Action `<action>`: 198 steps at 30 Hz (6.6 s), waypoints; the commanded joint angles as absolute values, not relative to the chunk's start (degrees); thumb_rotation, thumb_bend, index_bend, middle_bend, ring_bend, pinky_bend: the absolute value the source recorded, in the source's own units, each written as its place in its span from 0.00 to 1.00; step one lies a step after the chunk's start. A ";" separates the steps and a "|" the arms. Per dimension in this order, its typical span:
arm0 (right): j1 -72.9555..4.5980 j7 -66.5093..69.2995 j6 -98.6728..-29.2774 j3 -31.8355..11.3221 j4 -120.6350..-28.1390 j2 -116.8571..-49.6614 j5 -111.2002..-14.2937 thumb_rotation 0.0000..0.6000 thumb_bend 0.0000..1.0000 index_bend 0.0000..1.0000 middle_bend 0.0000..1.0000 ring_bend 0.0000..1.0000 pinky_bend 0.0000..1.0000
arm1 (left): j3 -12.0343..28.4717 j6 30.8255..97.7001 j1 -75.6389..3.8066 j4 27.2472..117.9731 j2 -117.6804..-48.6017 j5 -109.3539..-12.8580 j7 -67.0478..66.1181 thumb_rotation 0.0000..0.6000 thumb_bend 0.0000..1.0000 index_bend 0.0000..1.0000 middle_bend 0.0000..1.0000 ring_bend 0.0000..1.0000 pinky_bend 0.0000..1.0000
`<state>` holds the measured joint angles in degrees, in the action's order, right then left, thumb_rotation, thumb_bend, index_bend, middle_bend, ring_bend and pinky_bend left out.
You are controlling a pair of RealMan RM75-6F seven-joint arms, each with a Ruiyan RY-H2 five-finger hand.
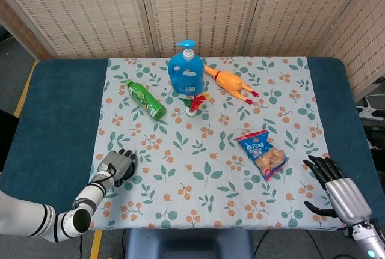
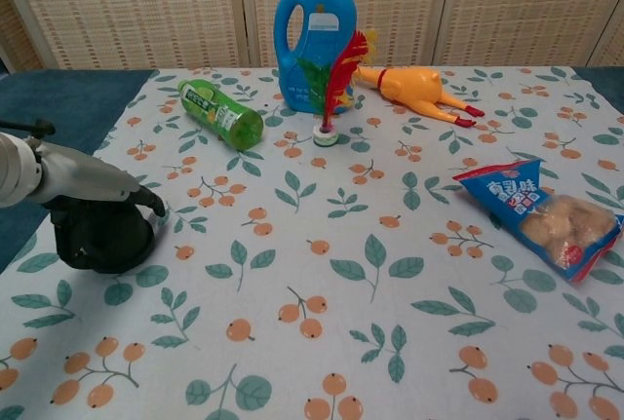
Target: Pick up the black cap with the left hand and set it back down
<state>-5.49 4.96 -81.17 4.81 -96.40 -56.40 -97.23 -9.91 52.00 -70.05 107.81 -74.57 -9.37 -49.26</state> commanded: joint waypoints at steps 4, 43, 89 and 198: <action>-5.56 4.72 -80.88 4.93 -96.55 -56.39 -97.25 0.87 0.12 0.00 0.00 0.00 0.00 | -11.00 53.10 -70.14 107.68 -75.08 -9.49 -49.90 1.00 0.35 0.15 0.09 0.08 0.35; -5.74 4.52 -80.01 5.41 -97.36 -55.75 -97.20 0.88 0.12 0.00 0.00 0.00 0.00 | -9.30 80.77 -49.92 119.59 -63.16 -53.97 -36.46 1.00 0.69 0.69 0.76 0.65 0.83; -6.31 5.17 -79.72 6.21 -97.68 -55.63 -98.88 0.88 0.12 0.00 0.00 0.00 0.00 | 3.93 70.90 -48.75 129.06 -53.64 -57.55 -39.42 1.00 0.68 0.73 0.80 0.68 0.85; -7.11 4.20 -79.30 7.07 -97.10 -57.15 -100.68 0.87 0.12 0.00 0.00 0.00 0.00 | -10.32 61.98 -49.82 117.73 -63.98 -44.76 -42.95 1.00 0.36 0.00 0.00 0.00 0.07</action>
